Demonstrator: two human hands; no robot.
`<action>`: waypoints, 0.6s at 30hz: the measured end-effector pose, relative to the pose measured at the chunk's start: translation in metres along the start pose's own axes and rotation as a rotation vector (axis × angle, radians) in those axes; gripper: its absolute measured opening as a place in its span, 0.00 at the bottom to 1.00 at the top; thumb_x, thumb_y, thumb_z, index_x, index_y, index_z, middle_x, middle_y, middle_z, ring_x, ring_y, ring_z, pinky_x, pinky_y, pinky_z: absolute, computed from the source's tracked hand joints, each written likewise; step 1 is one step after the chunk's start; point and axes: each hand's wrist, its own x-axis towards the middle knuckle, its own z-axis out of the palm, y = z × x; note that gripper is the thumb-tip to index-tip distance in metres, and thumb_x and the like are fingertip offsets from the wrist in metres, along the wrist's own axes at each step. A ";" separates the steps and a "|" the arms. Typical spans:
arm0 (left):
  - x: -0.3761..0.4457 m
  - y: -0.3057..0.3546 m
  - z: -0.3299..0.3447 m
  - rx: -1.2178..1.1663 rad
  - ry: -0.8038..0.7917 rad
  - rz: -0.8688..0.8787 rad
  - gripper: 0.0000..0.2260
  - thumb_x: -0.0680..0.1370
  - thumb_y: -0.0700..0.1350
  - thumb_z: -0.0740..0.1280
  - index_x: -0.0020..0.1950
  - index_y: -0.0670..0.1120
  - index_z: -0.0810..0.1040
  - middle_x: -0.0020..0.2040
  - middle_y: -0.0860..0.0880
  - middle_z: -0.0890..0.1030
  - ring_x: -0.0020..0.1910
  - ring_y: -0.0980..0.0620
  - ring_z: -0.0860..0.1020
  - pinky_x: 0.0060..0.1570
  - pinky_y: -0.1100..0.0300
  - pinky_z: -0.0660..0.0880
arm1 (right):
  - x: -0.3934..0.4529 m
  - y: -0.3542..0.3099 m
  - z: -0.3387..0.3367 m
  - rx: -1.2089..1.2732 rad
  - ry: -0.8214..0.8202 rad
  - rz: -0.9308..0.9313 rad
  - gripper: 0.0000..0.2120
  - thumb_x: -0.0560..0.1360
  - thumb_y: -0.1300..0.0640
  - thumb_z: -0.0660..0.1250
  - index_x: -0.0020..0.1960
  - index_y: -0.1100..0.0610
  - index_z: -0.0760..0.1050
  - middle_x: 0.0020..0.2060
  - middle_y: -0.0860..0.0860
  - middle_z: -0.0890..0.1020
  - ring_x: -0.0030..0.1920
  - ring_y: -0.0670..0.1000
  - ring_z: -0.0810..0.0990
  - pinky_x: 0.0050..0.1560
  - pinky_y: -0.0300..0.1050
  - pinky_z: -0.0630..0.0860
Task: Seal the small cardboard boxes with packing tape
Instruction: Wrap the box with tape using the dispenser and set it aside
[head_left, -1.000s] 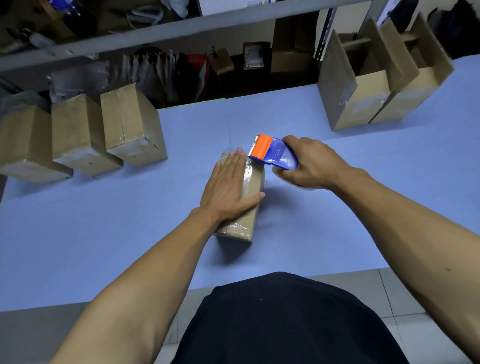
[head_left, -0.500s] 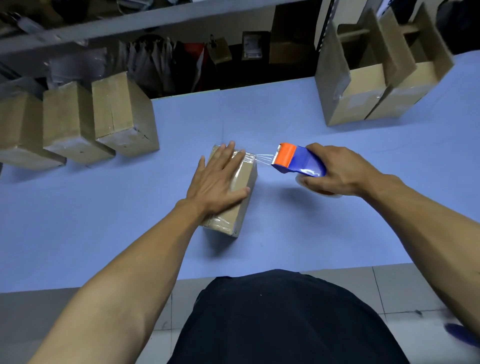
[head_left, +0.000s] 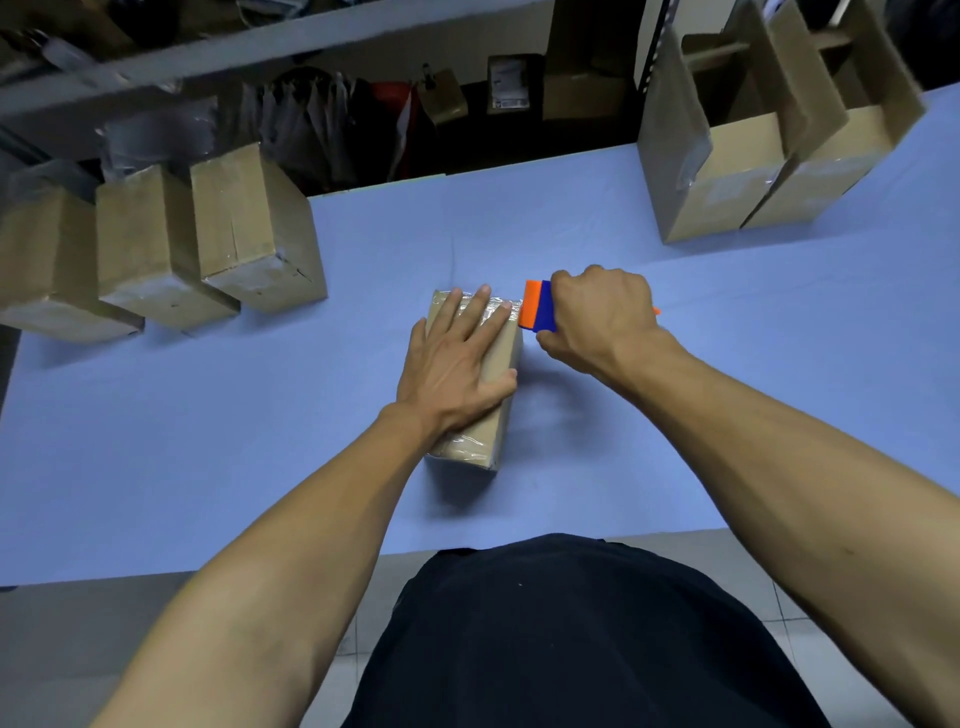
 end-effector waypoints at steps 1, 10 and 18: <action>0.000 0.000 0.000 0.000 0.003 -0.001 0.37 0.72 0.64 0.56 0.80 0.56 0.56 0.82 0.54 0.50 0.80 0.48 0.48 0.72 0.40 0.55 | 0.001 -0.004 0.001 -0.004 0.009 0.012 0.12 0.75 0.52 0.67 0.54 0.58 0.74 0.46 0.56 0.78 0.40 0.58 0.71 0.40 0.45 0.63; -0.004 -0.008 0.000 -0.205 0.044 0.001 0.32 0.77 0.64 0.60 0.79 0.55 0.62 0.82 0.52 0.52 0.81 0.50 0.47 0.76 0.44 0.50 | 0.005 -0.010 0.064 0.227 -0.180 0.240 0.29 0.77 0.58 0.66 0.74 0.64 0.59 0.63 0.64 0.72 0.61 0.64 0.74 0.52 0.52 0.70; -0.010 -0.003 -0.001 -0.692 0.347 -0.217 0.16 0.74 0.41 0.73 0.61 0.45 0.80 0.69 0.51 0.72 0.65 0.62 0.69 0.62 0.79 0.59 | 0.005 -0.028 0.098 0.615 -0.160 0.173 0.20 0.72 0.66 0.63 0.64 0.61 0.70 0.43 0.62 0.76 0.41 0.63 0.75 0.36 0.49 0.65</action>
